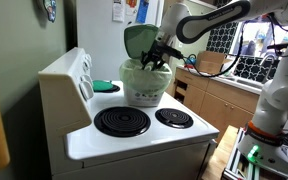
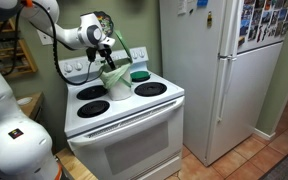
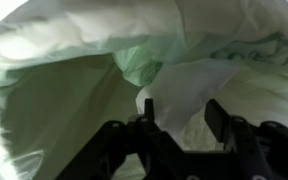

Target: Remove a piece of tissue from the white bin, put it on the washing machine and then close the lid of the bin

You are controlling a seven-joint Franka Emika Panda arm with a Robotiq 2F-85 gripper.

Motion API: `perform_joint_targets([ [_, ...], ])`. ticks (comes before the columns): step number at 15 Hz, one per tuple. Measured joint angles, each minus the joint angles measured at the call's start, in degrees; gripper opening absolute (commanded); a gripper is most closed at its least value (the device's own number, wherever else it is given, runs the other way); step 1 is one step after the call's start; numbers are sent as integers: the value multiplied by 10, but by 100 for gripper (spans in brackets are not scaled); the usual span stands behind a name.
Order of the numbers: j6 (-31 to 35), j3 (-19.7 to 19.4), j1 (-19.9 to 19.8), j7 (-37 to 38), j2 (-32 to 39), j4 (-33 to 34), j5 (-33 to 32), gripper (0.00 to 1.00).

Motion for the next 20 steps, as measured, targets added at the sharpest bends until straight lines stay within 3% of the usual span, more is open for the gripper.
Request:
perform_joint_targets([
  [4, 3, -5, 3, 3, -3, 1, -5, 0],
  [8, 5, -7, 9, 37, -25, 7, 2, 0],
  [12, -4, -9, 19, 48, -67, 21, 69, 0],
  [16, -122, -26, 48, 14, -108, 59, 213, 0],
  [20, -275, -30, 55, 8, -119, 85, 257, 0],
])
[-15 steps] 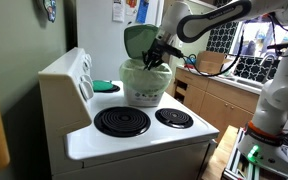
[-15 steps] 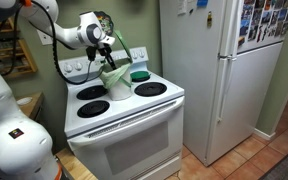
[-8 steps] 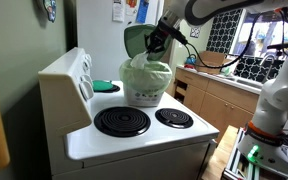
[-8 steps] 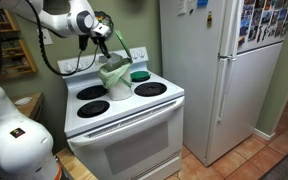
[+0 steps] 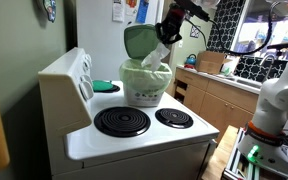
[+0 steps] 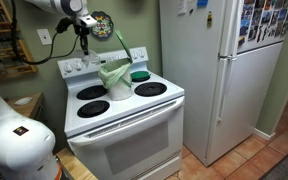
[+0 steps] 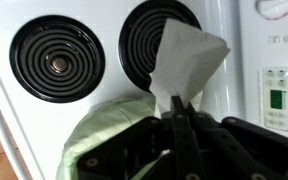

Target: Remove a piece of tissue from the white bin, put it on the washing machine and then close the lid of the bin

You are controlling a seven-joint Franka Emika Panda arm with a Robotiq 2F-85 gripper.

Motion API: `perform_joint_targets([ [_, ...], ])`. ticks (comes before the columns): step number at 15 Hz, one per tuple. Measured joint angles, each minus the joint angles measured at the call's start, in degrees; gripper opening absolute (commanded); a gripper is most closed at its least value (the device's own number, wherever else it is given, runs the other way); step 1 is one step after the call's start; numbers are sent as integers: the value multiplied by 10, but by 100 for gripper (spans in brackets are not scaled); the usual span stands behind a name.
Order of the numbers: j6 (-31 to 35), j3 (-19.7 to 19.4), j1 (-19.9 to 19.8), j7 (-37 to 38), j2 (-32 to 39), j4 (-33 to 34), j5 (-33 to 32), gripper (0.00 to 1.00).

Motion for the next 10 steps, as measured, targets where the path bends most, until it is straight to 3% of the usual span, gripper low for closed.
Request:
perform_joint_targets([
  [5, -12, 3, 3, -54, 25, -22, 23, 0],
  [6, -13, 3, 4, -62, 31, -26, 28, 7],
  [7, -15, 4, 5, -68, 37, -28, 31, 27],
  [10, -15, 6, 5, -70, 55, -31, 29, 47],
])
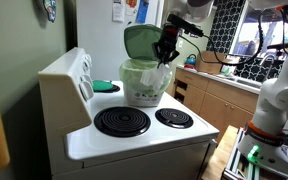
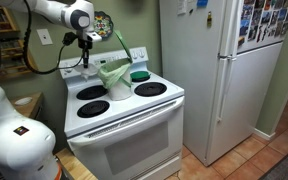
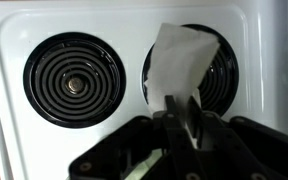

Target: Remove a piece of tissue from the white bin, put it on the washing machine and then close the lid of the bin

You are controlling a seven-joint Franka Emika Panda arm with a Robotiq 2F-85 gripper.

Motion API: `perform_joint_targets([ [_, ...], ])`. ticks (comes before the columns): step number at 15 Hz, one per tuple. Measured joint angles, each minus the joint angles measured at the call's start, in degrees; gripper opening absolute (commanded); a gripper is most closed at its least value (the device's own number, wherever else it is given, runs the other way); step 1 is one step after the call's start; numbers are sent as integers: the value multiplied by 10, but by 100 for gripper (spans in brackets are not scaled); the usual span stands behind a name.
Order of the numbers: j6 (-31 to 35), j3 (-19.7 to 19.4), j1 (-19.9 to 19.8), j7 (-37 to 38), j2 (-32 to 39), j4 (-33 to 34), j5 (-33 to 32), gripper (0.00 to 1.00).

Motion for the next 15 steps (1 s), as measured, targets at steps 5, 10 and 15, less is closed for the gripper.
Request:
perform_joint_targets([
  [5, 2, 0, 0, 3, 3, 8, 2, 85],
  [10, 39, -3, -10, 8, -20, 25, -16, 99],
  [15, 43, -2, -11, 9, -18, 26, -17, 100],
])
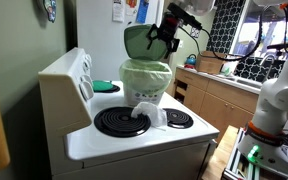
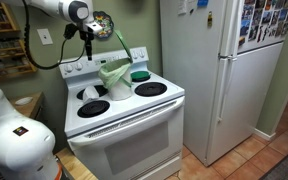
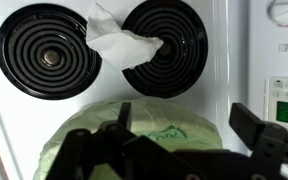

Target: Remove a piece of tissue from the white bin, put it on the washing machine and then close the lid of the bin

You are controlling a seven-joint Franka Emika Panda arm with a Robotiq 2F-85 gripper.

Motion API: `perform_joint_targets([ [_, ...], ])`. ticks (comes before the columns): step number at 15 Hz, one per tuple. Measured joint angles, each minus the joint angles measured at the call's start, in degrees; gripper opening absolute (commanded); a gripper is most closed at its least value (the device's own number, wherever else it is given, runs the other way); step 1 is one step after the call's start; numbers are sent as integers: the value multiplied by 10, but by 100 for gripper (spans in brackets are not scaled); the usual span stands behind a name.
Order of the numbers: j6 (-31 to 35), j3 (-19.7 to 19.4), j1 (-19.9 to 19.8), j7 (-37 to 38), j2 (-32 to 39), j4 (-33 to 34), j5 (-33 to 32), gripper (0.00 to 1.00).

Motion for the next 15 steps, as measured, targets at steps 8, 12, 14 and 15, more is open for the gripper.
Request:
perform_joint_targets([
  [8, -15, -4, -1, -132, 1, 35, -73, 100],
  [12, -17, -9, -7, -187, 1, 56, -101, 100],
  [14, -17, -9, -7, -190, 1, 57, -102, 100],
  [15, -17, -9, -7, -190, 2, 57, -102, 100],
])
